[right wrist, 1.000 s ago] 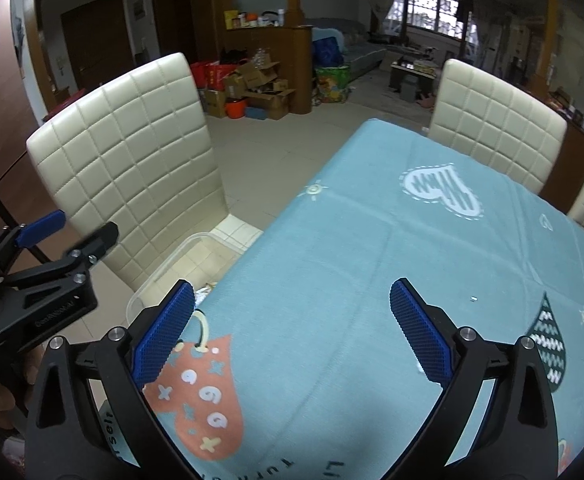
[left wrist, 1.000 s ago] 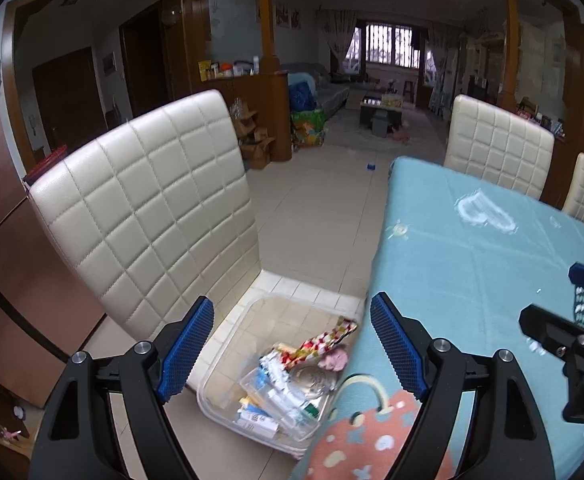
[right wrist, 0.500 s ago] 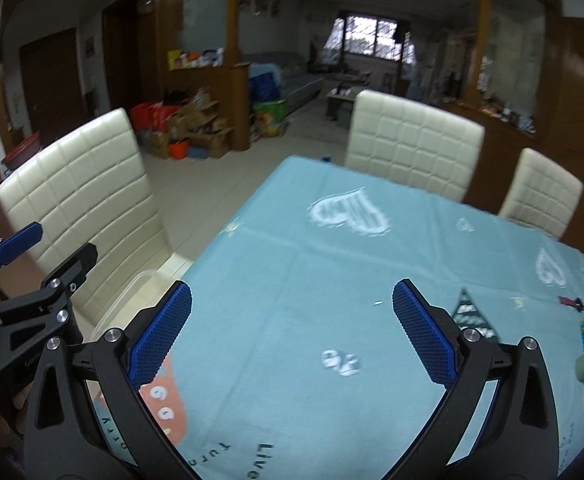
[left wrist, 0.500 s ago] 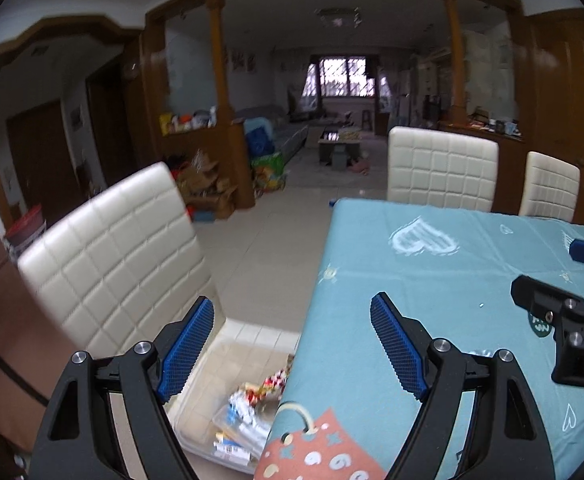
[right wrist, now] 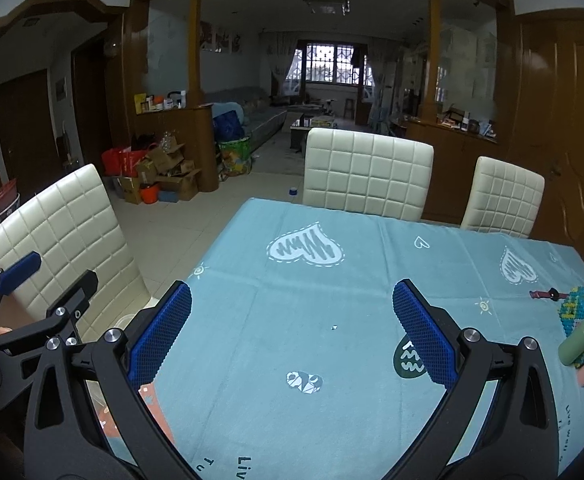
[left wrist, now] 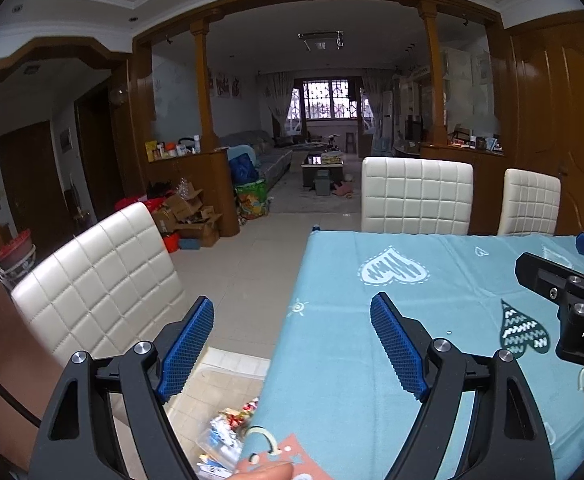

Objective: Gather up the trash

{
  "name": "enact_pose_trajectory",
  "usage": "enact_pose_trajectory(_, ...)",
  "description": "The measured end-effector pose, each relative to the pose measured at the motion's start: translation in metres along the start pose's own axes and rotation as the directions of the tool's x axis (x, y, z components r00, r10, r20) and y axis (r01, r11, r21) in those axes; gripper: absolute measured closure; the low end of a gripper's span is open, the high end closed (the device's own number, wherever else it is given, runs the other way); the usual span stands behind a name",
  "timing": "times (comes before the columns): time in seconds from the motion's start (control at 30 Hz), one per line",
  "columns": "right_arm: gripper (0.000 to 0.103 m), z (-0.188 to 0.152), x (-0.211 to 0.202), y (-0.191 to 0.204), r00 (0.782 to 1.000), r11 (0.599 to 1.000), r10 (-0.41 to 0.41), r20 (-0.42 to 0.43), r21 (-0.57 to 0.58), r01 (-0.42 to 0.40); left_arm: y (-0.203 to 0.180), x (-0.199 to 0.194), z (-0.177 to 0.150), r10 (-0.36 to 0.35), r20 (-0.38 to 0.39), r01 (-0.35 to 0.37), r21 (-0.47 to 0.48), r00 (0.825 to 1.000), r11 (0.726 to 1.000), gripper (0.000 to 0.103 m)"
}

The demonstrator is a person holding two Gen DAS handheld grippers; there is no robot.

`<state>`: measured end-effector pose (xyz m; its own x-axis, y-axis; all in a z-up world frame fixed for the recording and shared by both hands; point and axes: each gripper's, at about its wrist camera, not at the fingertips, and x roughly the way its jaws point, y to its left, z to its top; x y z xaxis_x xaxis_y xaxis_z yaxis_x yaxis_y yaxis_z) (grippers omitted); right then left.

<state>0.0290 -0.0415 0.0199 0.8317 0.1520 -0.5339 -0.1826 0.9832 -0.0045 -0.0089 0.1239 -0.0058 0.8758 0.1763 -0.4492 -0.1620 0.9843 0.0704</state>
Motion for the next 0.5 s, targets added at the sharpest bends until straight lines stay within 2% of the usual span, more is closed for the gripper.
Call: enact_pose_trajectory(0.5,0.003,-0.0013,-0.0010,-0.0034,1.000,1.000,0.012,0.019,-0.019,-0.012,-0.0071,-0.0049,0.0020,-0.007,0.021,0.007,0.004,1.000,1.000,0.024)
